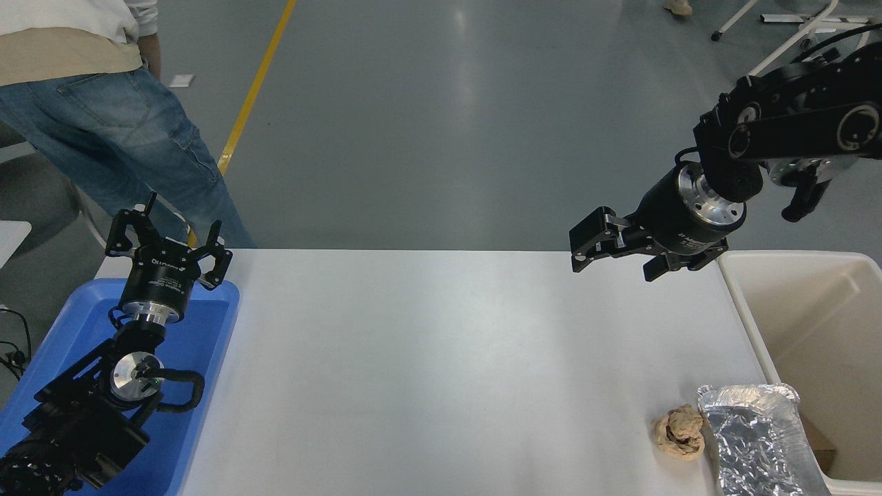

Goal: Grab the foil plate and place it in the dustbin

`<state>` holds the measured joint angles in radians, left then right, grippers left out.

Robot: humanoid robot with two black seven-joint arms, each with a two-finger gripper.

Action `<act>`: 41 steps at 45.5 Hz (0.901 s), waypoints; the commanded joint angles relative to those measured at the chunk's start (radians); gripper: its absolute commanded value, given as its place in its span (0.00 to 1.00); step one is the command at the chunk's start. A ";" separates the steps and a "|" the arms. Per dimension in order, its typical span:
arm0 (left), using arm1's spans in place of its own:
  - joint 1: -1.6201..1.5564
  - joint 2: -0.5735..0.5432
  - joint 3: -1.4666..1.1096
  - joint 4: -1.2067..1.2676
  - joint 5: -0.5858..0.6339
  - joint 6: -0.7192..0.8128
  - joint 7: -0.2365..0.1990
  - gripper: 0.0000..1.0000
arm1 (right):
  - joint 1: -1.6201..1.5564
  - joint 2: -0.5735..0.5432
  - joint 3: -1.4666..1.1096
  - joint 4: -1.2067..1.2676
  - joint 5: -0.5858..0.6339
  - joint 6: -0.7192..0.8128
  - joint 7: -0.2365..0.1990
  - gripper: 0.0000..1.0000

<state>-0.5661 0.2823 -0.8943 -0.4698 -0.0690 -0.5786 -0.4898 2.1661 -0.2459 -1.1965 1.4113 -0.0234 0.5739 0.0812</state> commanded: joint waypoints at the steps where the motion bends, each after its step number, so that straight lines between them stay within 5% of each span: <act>1: 0.000 0.000 0.000 -0.001 0.000 0.000 -0.001 0.99 | 0.000 0.002 0.000 0.000 0.000 0.001 0.000 1.00; 41: 0.000 0.000 0.000 0.000 0.000 0.000 -0.001 0.99 | -0.040 0.008 -0.002 -0.057 0.000 0.001 0.000 1.00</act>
<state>-0.5661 0.2822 -0.8943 -0.4694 -0.0693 -0.5782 -0.4908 2.1421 -0.2241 -1.1949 1.3769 -0.0183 0.5748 0.0813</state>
